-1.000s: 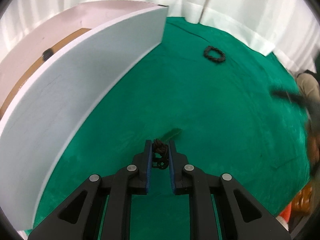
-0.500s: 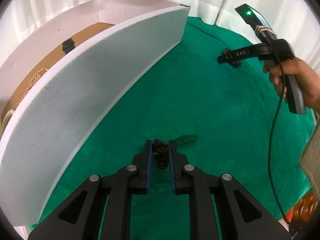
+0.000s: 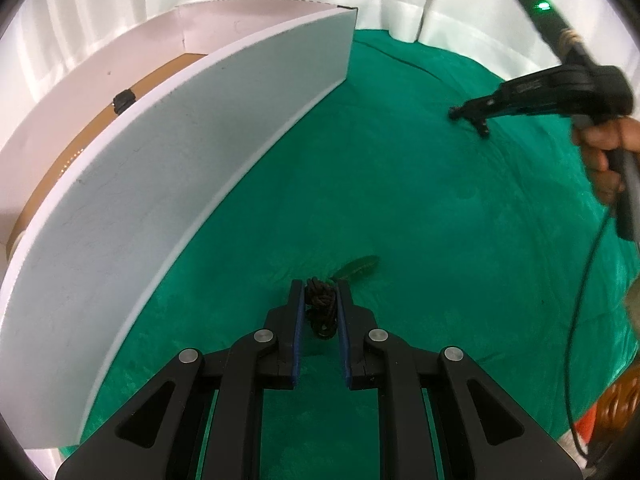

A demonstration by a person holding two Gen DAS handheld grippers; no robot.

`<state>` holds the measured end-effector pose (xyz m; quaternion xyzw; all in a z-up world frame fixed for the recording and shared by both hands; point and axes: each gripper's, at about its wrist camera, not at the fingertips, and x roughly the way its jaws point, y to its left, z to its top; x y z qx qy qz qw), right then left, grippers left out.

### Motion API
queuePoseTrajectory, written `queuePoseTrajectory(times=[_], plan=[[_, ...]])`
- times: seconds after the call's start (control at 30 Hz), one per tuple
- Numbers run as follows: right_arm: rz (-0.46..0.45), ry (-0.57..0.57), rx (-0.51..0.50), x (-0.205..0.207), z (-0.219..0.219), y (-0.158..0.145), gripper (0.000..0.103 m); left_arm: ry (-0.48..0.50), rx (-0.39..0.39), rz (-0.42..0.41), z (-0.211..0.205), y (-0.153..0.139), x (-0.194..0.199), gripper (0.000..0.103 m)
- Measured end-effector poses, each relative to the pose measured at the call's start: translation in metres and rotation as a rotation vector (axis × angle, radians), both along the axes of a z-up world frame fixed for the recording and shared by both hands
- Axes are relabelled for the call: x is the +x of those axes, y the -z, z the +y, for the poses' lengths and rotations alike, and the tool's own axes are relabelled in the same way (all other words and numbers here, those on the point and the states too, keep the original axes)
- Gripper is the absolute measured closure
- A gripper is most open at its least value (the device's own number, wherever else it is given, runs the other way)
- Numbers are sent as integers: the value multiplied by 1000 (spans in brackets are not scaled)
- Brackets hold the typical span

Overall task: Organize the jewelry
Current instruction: 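Grasp the black bead bracelet with the right tool while the left tool holds the pendant, then carry both items into the white box and open both tools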

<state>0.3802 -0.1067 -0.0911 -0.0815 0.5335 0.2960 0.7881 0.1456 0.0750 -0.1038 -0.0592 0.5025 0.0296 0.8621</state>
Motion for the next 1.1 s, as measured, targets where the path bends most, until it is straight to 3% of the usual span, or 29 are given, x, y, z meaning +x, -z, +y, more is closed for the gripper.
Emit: queuePoseTrajectory(times=[0.27, 0.6, 0.8, 0.97, 1.1], plan=[[70, 34, 225, -33, -45, -36, 91, 22, -22, 0, -9, -4, -1, 90], [83, -35, 385, -76, -40, -70, 91, -34, -201, -63, 22, -50, -28, 90], [56, -129, 471, -96, -5, -109, 91, -142, -270, -150, 83, -102, -61, 90], [30, -243, 544, -113, 52, -148, 91, -268, -203, -211, 146, -134, -76, 90], [32, -329, 565, -125, 110, -164, 91, -361, -153, -190, 193, -131, -78, 90]])
